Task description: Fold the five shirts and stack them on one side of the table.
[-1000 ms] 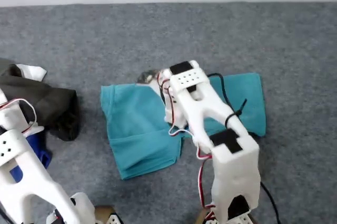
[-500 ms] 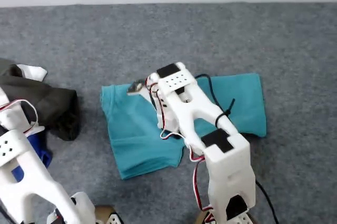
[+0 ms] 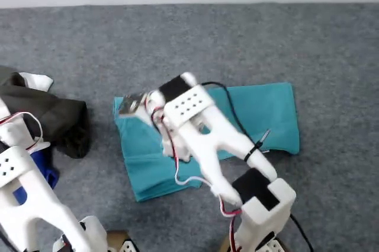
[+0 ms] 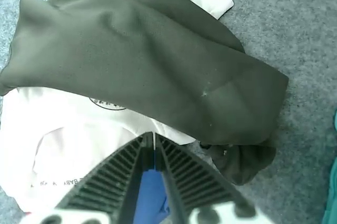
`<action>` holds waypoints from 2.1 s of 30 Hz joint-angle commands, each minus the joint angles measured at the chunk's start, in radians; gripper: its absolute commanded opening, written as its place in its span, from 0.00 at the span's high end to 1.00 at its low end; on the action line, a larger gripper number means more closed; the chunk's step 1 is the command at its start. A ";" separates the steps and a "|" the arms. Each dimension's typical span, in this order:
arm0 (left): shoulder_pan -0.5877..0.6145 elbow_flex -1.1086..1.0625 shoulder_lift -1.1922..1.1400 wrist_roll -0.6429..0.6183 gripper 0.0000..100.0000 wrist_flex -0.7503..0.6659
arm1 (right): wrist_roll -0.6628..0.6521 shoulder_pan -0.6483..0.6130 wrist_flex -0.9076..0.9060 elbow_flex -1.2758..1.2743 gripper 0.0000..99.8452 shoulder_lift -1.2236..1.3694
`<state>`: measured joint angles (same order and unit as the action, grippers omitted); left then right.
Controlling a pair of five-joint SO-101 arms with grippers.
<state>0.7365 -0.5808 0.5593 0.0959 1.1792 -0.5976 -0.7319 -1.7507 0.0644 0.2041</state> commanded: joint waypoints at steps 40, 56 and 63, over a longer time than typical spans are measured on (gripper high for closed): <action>0.003 -0.027 0.035 -0.003 0.99 -0.014 | -0.057 -0.091 0.522 -0.333 0.99 -0.062; -0.003 -0.030 0.031 -0.003 0.99 -0.020 | -0.146 0.114 0.521 0.044 0.97 0.173; -0.003 -0.045 0.034 -0.002 0.99 -0.021 | -0.140 0.177 0.519 0.193 0.83 0.268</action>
<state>0.7365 -0.6299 0.5593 0.0974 1.1792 -0.7327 -0.5892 -1.2352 0.1703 0.4833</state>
